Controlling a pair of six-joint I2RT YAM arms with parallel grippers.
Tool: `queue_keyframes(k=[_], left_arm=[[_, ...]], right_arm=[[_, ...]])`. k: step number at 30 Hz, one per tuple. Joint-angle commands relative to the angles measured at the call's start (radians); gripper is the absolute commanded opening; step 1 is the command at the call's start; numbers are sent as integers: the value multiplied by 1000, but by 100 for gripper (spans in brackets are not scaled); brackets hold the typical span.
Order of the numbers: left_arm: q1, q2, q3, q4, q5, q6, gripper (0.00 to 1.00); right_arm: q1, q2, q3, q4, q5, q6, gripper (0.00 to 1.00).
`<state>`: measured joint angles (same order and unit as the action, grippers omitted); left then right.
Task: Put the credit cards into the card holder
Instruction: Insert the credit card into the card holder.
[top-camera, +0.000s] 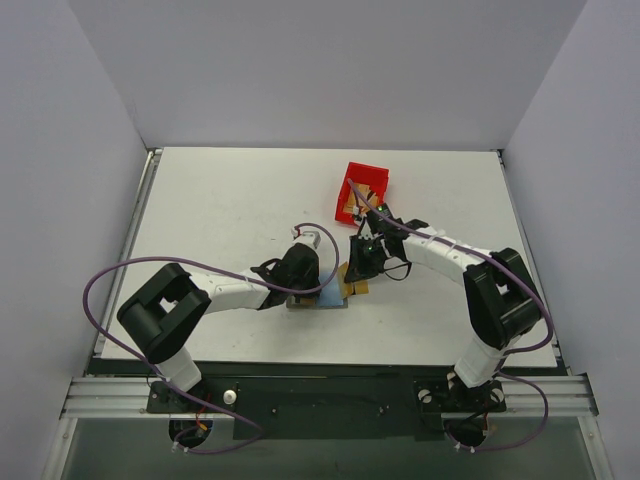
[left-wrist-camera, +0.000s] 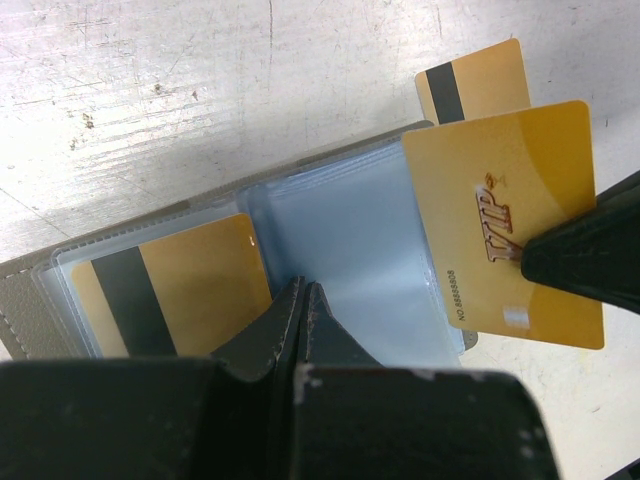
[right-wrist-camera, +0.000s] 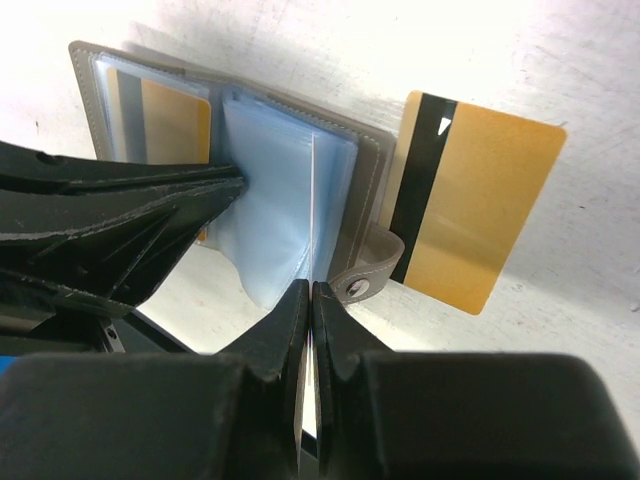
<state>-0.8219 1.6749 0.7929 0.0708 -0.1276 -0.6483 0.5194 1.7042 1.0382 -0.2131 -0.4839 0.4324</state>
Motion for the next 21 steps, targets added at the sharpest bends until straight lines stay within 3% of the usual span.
queue_keyframes(k=[1, 21], left_arm=[[9, 55, -30, -167, -26, 12, 0], [12, 59, -27, -166, -24, 13, 0]], right_arm=[[-12, -20, 11, -16, 27, 37, 0], [-12, 48, 31, 9, -87, 63, 0]])
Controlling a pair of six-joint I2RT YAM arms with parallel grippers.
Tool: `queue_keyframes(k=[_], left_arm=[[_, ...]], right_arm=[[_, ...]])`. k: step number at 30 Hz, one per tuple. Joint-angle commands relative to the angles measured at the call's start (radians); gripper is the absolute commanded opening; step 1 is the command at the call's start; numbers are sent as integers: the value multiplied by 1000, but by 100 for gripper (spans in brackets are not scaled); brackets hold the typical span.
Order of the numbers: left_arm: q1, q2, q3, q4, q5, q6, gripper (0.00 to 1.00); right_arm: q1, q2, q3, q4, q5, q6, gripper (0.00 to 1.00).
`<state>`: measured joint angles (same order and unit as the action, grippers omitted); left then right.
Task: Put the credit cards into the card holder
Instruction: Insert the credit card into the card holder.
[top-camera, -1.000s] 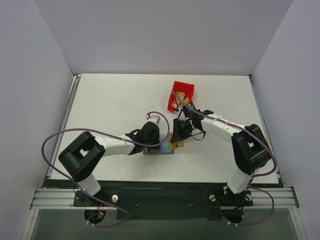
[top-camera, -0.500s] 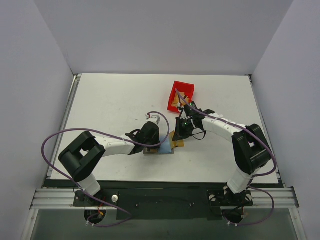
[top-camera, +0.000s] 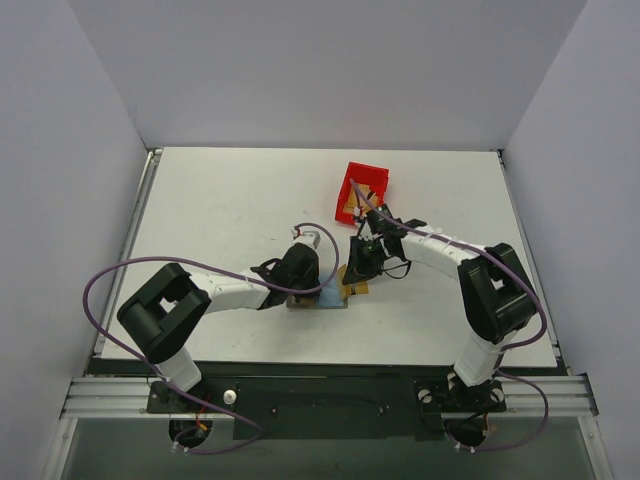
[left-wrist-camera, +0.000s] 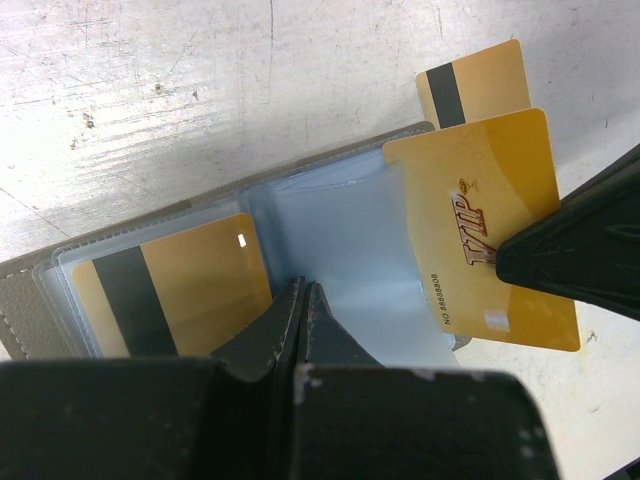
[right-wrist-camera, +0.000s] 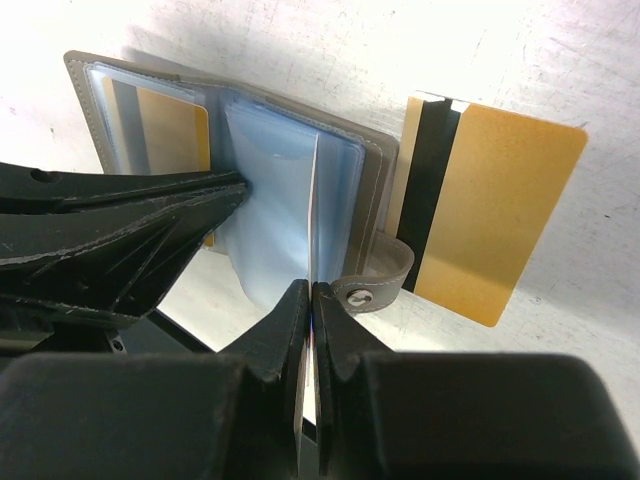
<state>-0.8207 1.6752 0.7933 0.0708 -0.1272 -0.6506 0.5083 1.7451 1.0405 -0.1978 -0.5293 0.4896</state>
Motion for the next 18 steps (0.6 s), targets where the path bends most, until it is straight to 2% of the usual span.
queue_keyframes(k=[1, 18], left_arm=[[11, 60, -28, -166, -23, 14, 0], [14, 70, -22, -166, -19, 17, 0]], right_arm=[[-1, 8, 29, -5, -44, 4, 0], [-1, 21, 13, 67, -161, 35, 0]])
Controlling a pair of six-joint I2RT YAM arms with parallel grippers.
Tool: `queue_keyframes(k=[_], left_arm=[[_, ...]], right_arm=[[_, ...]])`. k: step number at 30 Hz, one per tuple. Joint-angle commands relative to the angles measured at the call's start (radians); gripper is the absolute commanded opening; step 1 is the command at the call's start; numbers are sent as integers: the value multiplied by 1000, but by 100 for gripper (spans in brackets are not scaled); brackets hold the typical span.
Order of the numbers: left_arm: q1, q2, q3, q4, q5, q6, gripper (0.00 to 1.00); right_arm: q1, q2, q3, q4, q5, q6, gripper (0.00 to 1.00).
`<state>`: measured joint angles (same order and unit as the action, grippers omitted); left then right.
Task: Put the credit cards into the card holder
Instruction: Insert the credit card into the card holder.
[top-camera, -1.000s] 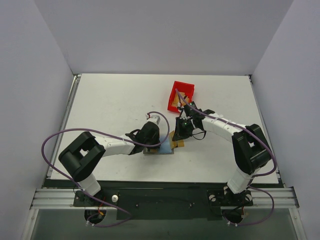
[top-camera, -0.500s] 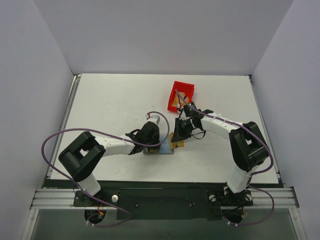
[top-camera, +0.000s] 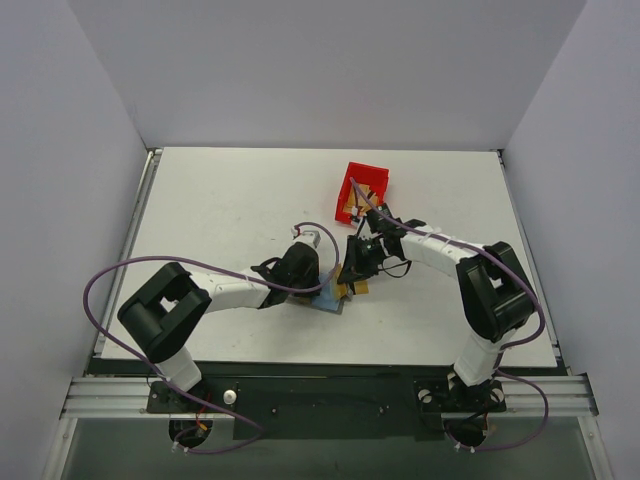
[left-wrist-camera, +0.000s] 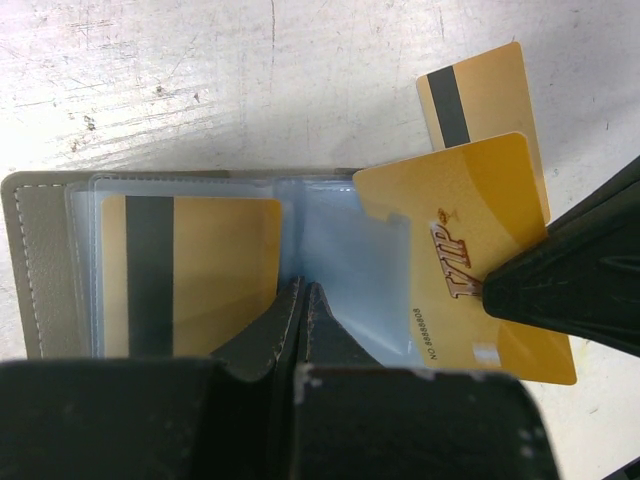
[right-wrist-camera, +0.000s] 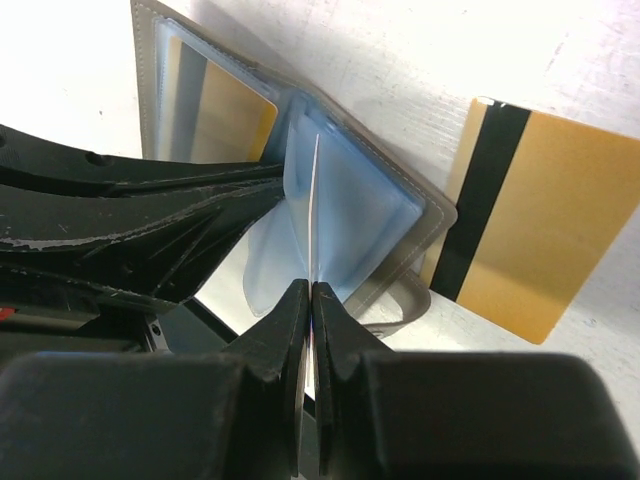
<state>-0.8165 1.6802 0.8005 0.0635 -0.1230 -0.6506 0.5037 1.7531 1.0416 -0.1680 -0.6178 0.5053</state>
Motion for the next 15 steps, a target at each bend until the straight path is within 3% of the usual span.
queue_keyframes(k=[1, 15], left_arm=[[8, 67, -29, -159, -23, 16, 0], [13, 47, -32, -160, -21, 8, 0]], right_arm=[[4, 13, 9, 39, -74, 19, 0], [-2, 6, -22, 78, -74, 58, 0]])
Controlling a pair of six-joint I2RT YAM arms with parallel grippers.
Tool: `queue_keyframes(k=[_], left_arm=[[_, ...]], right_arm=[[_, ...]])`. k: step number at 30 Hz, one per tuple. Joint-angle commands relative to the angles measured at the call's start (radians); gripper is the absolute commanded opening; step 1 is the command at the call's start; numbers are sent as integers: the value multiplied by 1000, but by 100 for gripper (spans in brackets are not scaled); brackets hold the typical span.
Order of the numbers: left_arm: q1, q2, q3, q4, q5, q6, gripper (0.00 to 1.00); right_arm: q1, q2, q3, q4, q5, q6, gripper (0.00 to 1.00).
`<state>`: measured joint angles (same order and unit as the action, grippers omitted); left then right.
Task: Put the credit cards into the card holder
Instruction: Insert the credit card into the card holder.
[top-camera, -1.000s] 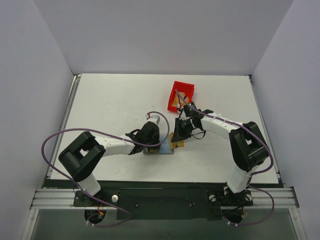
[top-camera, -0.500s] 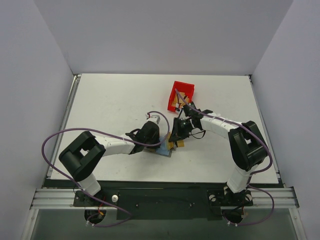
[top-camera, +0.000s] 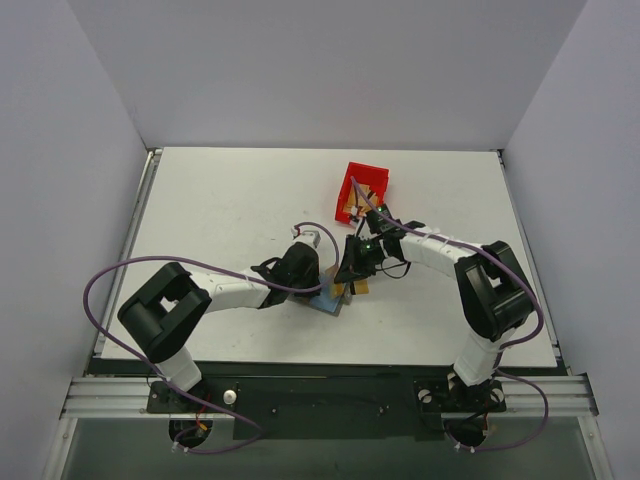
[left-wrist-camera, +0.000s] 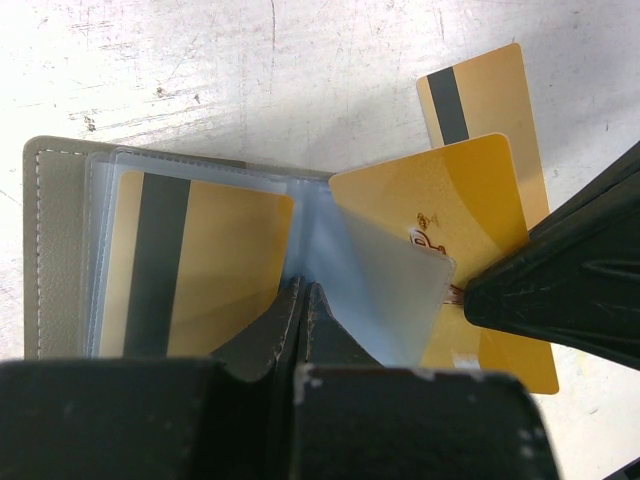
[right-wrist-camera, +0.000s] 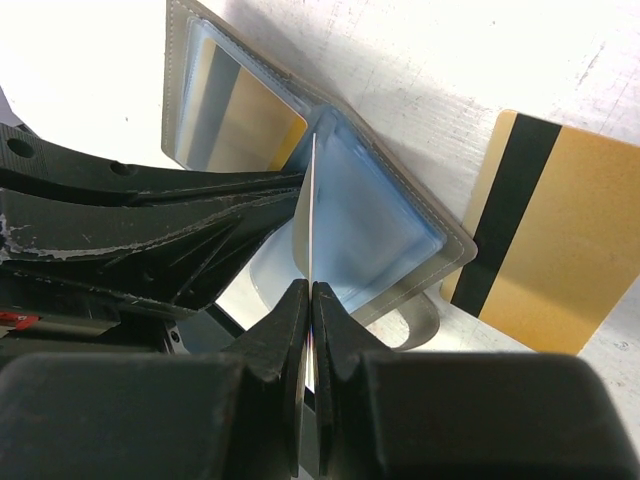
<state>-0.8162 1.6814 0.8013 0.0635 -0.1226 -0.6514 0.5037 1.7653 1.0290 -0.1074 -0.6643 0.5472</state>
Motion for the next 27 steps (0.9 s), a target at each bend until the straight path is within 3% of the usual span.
queue_keyframes(k=[1, 12, 17, 27], left_arm=[[14, 43, -33, -160, -22, 4, 0], [26, -28, -34, -152, -8, -20, 0], [41, -69, -21, -157, 9, -21, 0], [144, -186, -30, -160, 43, -21, 0]], right_arm=[[-1, -6, -13, 15, -26, 17, 0], [-2, -38, -115, 98, 32, 137, 0], [-2, -49, -171, 215, 23, 212, 0], [-2, -26, -168, 227, 5, 224, 0]])
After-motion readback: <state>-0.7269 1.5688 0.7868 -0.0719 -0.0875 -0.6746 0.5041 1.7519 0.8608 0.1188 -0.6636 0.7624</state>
